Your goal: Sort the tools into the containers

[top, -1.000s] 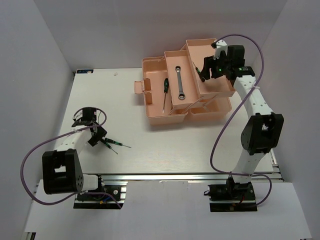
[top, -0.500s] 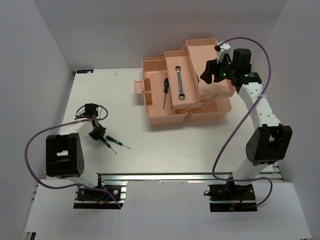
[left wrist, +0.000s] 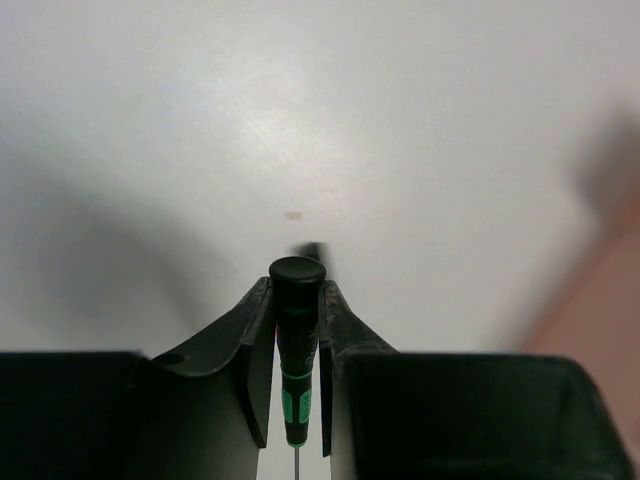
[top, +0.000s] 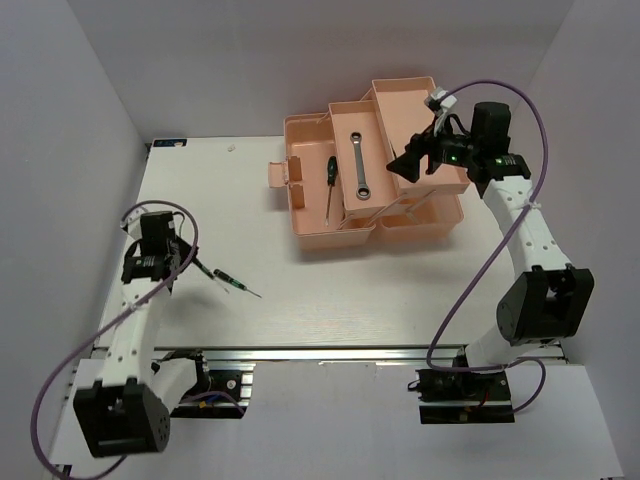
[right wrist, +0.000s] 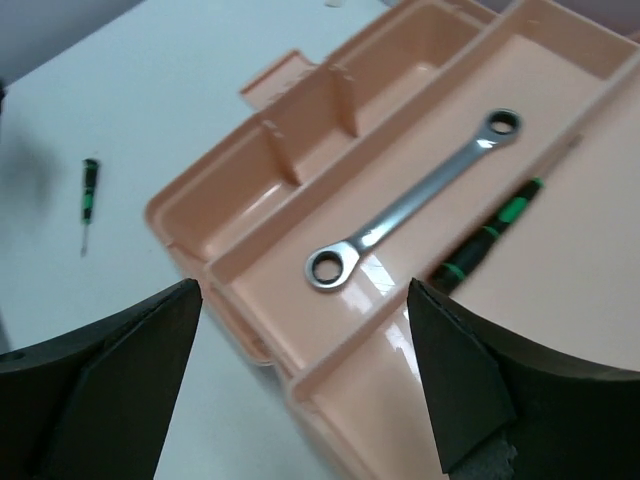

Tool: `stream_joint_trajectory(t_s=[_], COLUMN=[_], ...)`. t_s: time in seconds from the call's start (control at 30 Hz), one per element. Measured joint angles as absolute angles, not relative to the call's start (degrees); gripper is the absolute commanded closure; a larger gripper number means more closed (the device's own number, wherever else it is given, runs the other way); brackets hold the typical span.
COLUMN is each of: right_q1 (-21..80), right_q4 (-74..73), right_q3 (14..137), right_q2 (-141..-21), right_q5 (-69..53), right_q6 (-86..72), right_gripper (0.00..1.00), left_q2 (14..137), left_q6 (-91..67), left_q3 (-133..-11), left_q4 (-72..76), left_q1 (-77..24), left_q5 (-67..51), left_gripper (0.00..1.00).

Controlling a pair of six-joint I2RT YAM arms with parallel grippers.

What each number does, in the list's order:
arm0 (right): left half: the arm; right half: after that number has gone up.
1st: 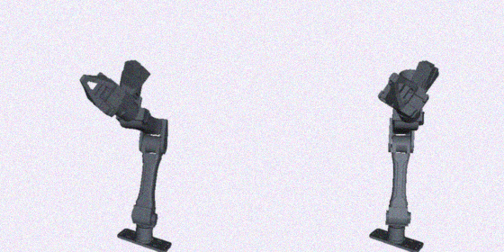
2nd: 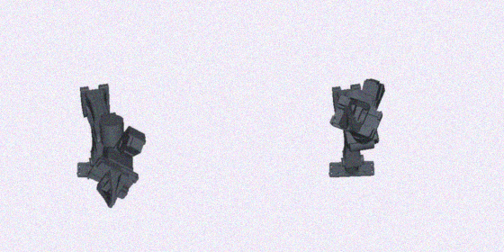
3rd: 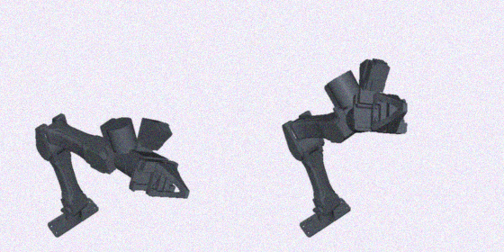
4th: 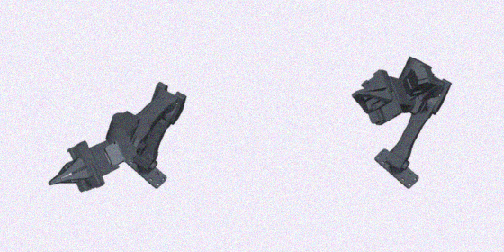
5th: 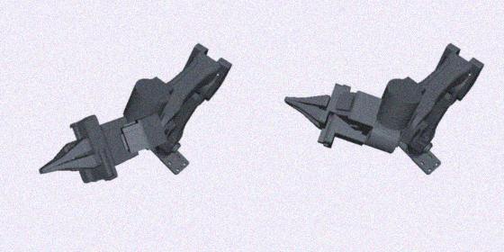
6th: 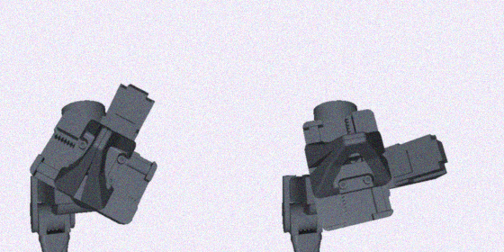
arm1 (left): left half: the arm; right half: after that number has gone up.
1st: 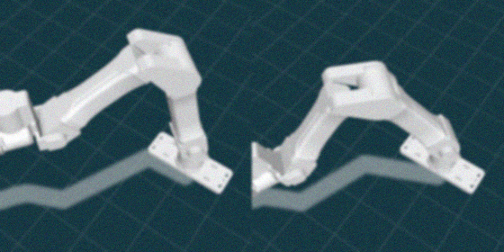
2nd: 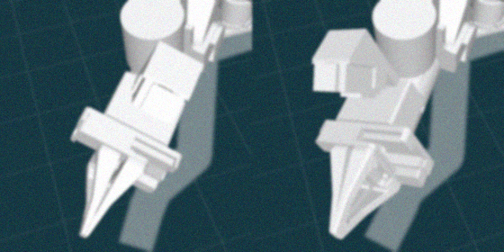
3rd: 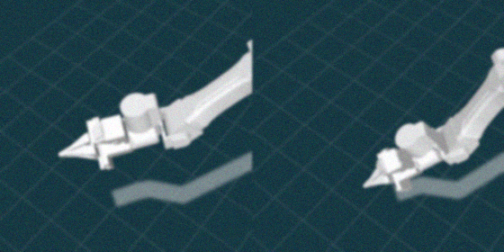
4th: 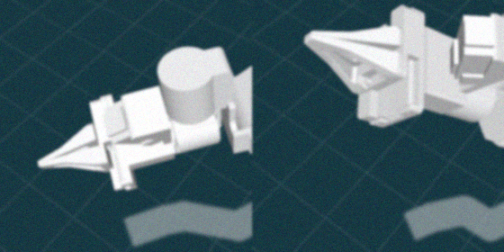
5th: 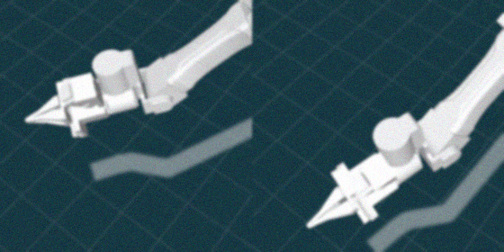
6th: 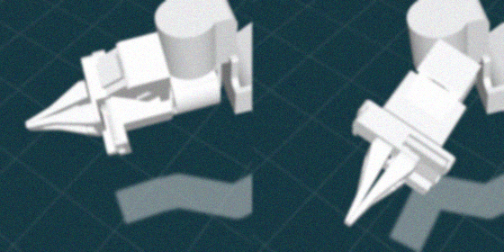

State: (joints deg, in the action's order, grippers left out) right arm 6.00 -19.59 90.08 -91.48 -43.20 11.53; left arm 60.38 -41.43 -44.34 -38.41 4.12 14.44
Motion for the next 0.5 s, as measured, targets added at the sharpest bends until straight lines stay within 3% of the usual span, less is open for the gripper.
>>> stream_joint_trajectory(t_s=[0.03, 0.13, 0.27, 0.5], right_q1=[6.0, 6.1, 6.1, 5.9], right_q4=[-18.3, -13.1, -5.9, -0.3], right_q3=[88.3, 82.6, 78.4, 74.7], right_q2=[-90.4, -86.6, -83.9, -80.5], right_q5=[-45.3, -50.9, -52.6, -46.2], right_q6=[11.6, 10.2, 5.5, 2.1], right_gripper=[0.17, 1.00, 1.00, 1.00], left_q2=[57.4, 50.9, 54.9, 84.5], left_q6=[-42.0, -45.6, -51.2, -53.1], left_q3=[-44.9, -46.2, -50.4, -76.8], left_q4=[-37.8, -32.5, -24.5, -13.0], left_q1=[4.2, 4.0, -5.7, -23.6], left_q5=[12.7, 4.2, -1.3, -6.9], left_gripper=[1.00, 1.00, 1.00, 1.00])
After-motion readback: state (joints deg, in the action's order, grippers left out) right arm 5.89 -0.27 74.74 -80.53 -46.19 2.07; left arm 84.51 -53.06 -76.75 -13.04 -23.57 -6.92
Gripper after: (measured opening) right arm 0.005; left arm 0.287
